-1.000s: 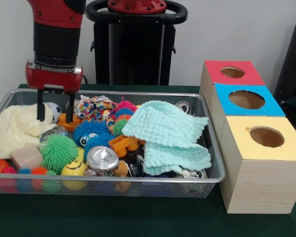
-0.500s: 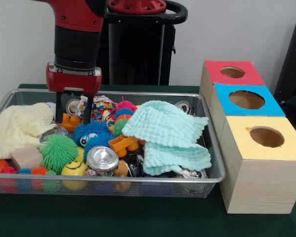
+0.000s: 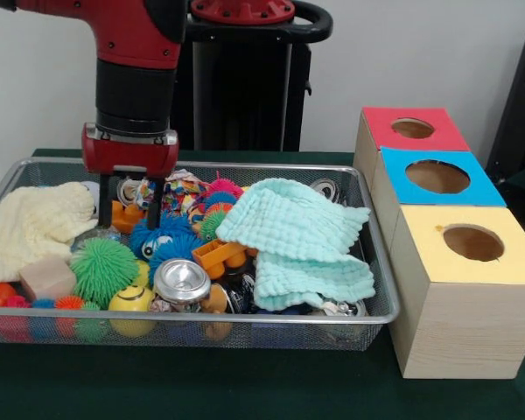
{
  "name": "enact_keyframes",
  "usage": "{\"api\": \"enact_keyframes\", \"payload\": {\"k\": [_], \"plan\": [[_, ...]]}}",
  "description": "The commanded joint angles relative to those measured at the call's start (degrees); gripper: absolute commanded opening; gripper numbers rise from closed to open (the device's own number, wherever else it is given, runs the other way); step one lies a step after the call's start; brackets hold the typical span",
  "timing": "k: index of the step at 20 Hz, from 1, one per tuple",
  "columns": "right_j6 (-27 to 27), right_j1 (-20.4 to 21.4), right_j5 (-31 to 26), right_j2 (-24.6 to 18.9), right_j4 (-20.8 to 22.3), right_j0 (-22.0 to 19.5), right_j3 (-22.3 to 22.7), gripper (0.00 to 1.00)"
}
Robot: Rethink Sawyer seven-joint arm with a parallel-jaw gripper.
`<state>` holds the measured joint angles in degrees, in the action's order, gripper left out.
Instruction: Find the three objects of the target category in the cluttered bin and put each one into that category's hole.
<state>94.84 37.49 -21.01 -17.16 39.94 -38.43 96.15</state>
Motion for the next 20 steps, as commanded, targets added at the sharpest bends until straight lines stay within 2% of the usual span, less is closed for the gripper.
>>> {"api": "enact_keyframes", "payload": {"k": [1, 11, 16, 20], "plan": [[0.7, -3.3, 4.6, -0.9, 2.9, -3.3, 2.2, 1.0], [-1.8, -2.9, 4.4, -2.0, 4.0, -5.1, 3.2, 1.0], [-1.0, -3.0, 4.1, -1.1, 4.0, -4.5, 2.9, 1.0], [1.9, -3.1, 5.1, 1.2, 4.3, -2.6, 2.2, 1.0]]}}
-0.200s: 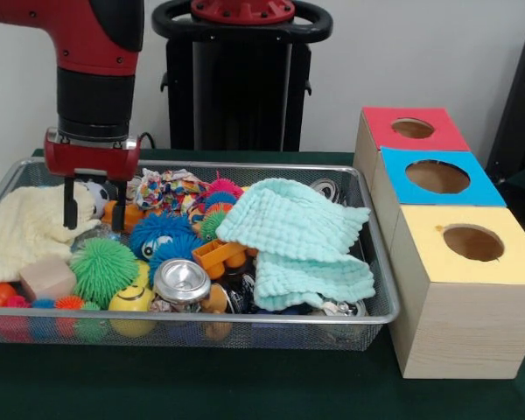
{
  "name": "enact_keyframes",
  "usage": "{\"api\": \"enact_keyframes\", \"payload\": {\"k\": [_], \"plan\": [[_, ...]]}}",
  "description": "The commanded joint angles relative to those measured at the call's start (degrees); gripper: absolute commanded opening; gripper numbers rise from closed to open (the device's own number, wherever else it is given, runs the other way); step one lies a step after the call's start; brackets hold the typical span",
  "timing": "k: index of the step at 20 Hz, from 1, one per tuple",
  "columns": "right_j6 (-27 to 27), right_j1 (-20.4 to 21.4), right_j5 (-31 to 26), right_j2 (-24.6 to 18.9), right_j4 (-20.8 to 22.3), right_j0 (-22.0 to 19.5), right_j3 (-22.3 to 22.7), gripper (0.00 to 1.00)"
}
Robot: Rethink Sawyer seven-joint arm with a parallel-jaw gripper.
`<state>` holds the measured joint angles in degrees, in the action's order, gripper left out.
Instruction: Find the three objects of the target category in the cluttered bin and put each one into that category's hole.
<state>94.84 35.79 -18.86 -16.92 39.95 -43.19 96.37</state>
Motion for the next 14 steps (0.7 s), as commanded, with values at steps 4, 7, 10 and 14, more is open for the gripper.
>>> {"api": "enact_keyframes", "payload": {"k": [4, 7, 10, 14], "plan": [[4.8, -2.2, 4.8, 3.8, 5.0, 4.8, 0.9, 1.0], [5.9, -2.9, 7.0, 5.4, 5.1, 5.9, 0.6, 1.0], [5.9, -3.7, 8.8, 6.2, 5.2, 6.3, 0.6, 1.0], [5.3, -4.7, 10.4, 6.7, 4.6, 6.1, 0.8, 1.0]]}}
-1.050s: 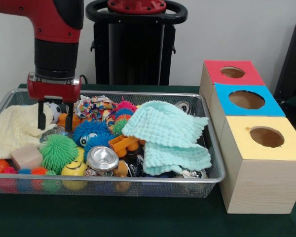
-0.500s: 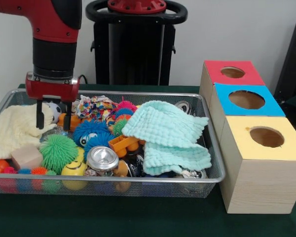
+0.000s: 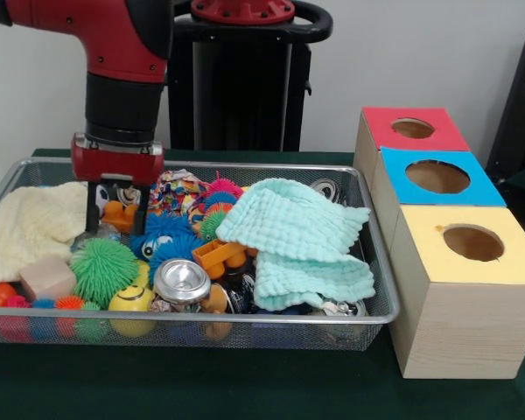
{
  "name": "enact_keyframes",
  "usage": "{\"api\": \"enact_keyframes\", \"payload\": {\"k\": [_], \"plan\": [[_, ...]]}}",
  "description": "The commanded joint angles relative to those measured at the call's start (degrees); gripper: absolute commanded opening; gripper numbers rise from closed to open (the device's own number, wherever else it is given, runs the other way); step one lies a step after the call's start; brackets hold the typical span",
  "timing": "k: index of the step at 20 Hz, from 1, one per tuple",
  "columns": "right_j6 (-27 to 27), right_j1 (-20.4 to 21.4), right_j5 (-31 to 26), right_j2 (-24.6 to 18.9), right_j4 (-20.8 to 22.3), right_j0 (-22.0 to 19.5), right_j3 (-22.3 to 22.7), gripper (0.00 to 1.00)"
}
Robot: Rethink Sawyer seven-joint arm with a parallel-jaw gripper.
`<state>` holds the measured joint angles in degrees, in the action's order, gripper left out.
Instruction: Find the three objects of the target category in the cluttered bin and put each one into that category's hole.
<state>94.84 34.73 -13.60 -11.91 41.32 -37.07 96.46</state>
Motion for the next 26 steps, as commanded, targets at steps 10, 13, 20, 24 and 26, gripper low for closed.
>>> {"api": "enact_keyframes", "payload": {"k": [10, 13, 20, 24, 26], "plan": [[4.8, -6.5, 12.2, 2.8, 3.6, -2.8, 2.9, 1.0], [4.0, -7.0, 13.0, 2.6, 4.2, -4.0, 3.1, 1.0], [3.3, -6.4, 12.1, 2.9, 4.3, -5.8, 4.3, 1.0], [3.4, -4.4, 10.7, 3.2, 4.2, -6.5, 6.3, 1.0], [3.6, -3.4, 10.1, 3.5, 3.9, -6.7, 7.3, 1.0]]}}
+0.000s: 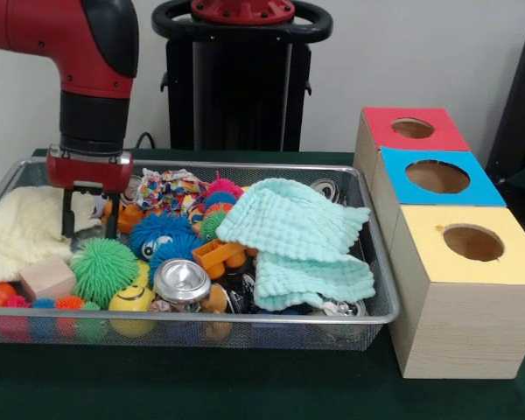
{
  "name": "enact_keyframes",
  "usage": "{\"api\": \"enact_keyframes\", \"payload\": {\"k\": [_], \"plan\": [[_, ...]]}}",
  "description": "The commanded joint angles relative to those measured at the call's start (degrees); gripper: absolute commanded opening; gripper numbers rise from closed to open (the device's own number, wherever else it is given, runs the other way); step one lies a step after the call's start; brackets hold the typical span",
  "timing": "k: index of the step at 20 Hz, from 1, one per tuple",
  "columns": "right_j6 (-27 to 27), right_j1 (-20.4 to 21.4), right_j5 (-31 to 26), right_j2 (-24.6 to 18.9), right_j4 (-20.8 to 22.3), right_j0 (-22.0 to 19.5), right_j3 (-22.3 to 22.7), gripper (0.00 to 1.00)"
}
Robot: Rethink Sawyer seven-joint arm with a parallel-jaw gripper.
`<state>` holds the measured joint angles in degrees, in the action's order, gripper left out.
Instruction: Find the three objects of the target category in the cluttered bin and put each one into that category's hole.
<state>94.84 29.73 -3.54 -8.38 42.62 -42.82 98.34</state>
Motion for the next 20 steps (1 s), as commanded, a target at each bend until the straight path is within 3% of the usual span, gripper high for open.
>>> {"api": "enact_keyframes", "payload": {"k": [1, 4, 11, 20], "plan": [[4.0, 1.9, -0.2, 0.6, 2.2, -0.9, 5.8, 1.0], [5.9, 1.2, 0.0, 3.8, 1.6, 1.3, 5.3, 1.0], [10.1, -4.2, 7.9, 10.3, -0.1, 6.5, 2.8, 1.0], [10.0, -5.7, 10.8, 12.3, -1.9, 8.4, 2.6, 1.0]]}}
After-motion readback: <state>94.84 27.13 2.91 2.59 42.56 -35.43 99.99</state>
